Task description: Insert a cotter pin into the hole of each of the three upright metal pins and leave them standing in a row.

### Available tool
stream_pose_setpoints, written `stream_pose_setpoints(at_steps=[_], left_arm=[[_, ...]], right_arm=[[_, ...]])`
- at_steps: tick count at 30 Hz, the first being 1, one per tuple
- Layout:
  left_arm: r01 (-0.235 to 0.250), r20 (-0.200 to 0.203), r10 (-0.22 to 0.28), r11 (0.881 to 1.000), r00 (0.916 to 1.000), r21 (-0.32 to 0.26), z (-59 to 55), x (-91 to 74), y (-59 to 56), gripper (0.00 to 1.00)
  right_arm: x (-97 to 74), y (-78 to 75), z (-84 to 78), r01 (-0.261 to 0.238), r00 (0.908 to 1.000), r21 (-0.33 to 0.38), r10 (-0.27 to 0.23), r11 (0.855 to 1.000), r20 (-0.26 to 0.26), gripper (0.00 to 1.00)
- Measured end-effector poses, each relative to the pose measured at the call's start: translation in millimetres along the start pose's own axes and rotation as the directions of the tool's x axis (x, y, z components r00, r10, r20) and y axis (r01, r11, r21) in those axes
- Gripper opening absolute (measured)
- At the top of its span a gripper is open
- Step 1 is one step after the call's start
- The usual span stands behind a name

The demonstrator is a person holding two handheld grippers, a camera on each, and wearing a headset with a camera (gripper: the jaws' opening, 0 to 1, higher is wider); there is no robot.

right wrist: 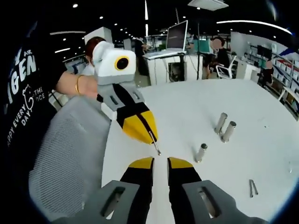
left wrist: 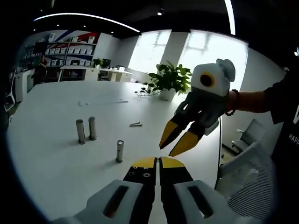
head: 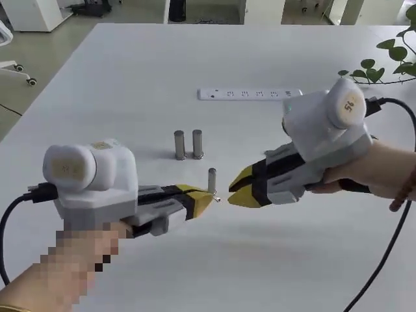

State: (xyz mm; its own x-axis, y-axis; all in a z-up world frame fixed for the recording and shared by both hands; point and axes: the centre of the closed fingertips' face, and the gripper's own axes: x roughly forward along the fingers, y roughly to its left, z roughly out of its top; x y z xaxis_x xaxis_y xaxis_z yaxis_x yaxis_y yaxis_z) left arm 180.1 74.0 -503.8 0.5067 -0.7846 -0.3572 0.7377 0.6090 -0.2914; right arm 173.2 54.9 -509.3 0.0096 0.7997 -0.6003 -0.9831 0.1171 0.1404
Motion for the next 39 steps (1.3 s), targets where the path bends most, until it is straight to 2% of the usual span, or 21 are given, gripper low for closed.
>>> stream_pose_setpoints(at_steps=[5,10,19,26,30,35,39], left_arm=[[0.05,-0.003,-0.05,0.998,0.9987,0.048,0.4,1.3,-6.4,0.0],[0.112,0.005,-0.113,0.991,0.9936,0.078,3.3,1.8,-15.4,0.0],[0.198,-0.004,-0.199,0.975,0.9801,0.102,2.2,2.3,-31.5,0.0],[0.232,-0.004,-0.233,0.967,0.9725,0.105,2.6,1.8,-38.2,0.0],[0.236,-0.003,-0.237,0.967,0.9715,0.099,1.7,0.8,-39.0,0.0],[0.239,-0.001,-0.24,0.967,0.9708,0.09,-0.7,0.6,-39.1,0.0],[0.242,-0.009,-0.242,0.966,0.9702,0.092,-4.4,1.3,-41.4,0.0]], right_arm=[[0.8,4.6,-1.8,-0.039,0.9988,0.056,0.037,0.998,0.033,0.08],[0.3,15.8,-5.3,-0.117,0.9927,0.098,0.113,0.988,0.042,0.08],[0.8,29.0,-9.8,-0.176,0.9841,0.105,0.172,0.979,0.043,0.07],[2.1,33.7,-8.1,-0.202,0.9789,0.096,0.198,0.975,0.051,0.0],[1.4,34.9,-8.2,-0.205,0.9782,0.07,0.203,0.976,0.046,0.0],[0.7,36.4,-9.8,-0.205,0.9786,0.032,0.205,0.978,0.021,0.0],[0.7,38.6,-13.7,-0.201,0.9791,-0.01,0.201,0.98,-0.032,0.0]])
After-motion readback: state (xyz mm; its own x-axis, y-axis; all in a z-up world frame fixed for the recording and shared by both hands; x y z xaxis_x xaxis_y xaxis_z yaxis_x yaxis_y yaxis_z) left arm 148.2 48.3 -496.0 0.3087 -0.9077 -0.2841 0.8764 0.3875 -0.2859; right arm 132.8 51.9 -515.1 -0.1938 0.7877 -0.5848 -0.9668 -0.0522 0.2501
